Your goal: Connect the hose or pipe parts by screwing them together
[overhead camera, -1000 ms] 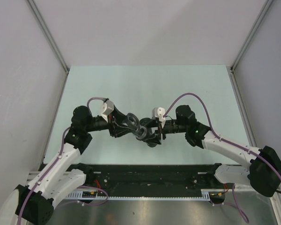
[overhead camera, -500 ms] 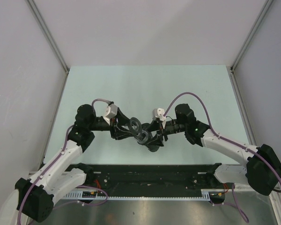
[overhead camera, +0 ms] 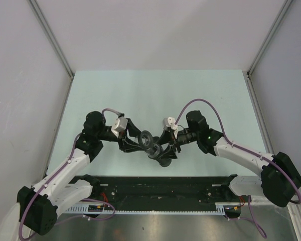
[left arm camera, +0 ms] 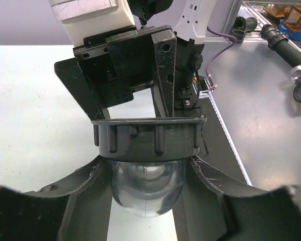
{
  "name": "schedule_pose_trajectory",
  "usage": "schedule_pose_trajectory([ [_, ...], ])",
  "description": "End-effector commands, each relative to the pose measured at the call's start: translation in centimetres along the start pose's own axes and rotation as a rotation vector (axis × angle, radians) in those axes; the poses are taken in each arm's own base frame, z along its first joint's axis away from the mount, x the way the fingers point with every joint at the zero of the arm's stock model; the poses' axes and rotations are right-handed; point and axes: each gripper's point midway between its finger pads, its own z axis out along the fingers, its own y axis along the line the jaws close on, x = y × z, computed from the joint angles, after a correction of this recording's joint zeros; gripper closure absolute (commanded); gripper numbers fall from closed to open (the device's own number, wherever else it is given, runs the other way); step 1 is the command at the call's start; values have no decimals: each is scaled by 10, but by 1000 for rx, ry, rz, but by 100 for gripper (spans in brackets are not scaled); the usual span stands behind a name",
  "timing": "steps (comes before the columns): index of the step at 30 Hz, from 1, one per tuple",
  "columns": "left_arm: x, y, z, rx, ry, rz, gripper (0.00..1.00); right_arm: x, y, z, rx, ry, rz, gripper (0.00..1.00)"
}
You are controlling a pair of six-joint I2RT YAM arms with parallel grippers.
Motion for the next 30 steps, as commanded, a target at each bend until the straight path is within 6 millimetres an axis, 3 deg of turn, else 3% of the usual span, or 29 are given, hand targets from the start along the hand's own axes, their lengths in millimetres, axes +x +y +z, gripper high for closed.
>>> schedule_pose_trajectory([
  [1,21,-13,4,74,22,57,100,-83,11,-1,-102,-176,-274,100],
  [30,42,-22,10,192,15,205,100,-80,27,-10,-264,-179,-205,100],
])
